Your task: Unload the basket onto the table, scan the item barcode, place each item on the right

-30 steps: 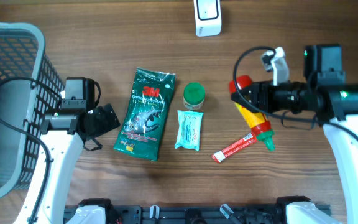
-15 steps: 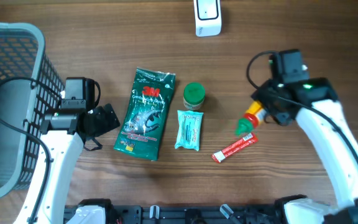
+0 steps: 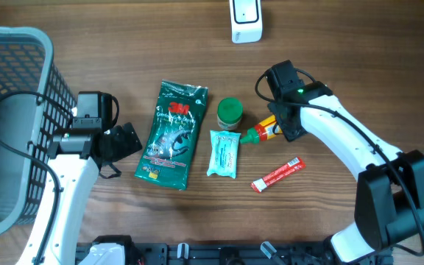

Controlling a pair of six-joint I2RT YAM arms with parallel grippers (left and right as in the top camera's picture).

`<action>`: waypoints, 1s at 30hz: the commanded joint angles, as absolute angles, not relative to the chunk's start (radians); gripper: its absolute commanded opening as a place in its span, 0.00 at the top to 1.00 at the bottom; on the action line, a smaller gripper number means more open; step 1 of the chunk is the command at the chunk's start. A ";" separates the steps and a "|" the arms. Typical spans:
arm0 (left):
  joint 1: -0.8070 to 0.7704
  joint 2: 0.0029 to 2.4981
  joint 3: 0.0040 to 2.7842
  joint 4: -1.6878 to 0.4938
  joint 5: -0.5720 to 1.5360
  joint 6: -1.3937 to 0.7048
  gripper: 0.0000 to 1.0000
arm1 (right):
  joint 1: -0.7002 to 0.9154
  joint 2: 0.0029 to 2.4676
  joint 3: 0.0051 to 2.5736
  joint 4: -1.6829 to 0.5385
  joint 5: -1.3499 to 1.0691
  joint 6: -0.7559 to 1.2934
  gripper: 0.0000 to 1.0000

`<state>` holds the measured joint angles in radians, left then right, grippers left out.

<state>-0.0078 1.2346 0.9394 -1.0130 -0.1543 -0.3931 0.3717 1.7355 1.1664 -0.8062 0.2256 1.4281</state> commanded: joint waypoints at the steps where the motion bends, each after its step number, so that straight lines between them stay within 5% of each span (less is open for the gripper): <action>1: -0.002 1.223 0.933 -1.013 -0.149 -0.373 0.00 | 0.375 1.739 1.168 -0.812 0.208 1.436 0.28; 8: -0.002 1.223 0.933 -1.013 -0.149 -0.373 0.00 | 0.375 1.736 1.170 -0.820 0.162 1.438 0.26; 13: -0.002 1.223 0.933 -1.013 -0.149 -0.373 0.00 | 0.369 1.721 1.241 -0.846 0.102 1.167 0.24; 20: -0.002 1.223 0.933 -1.013 -0.149 -0.373 0.00 | 0.290 1.610 1.345 -1.103 0.096 1.100 0.22; 26: -0.002 1.223 0.933 -1.013 -0.149 -0.373 0.00 | 0.267 1.528 1.289 -1.168 0.171 1.075 0.59; 28: -0.002 1.223 0.933 -1.013 -0.149 -0.374 0.00 | 0.267 1.528 1.231 -1.127 0.160 1.076 0.51; 30: -0.002 1.223 0.933 -1.013 -0.149 -0.373 0.00 | 0.267 1.528 1.171 -1.047 0.089 1.045 0.28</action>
<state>-0.0078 1.2346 0.9394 -1.0126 -0.1543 -0.3931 0.2646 1.5257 1.2396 -1.1053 0.1364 1.0813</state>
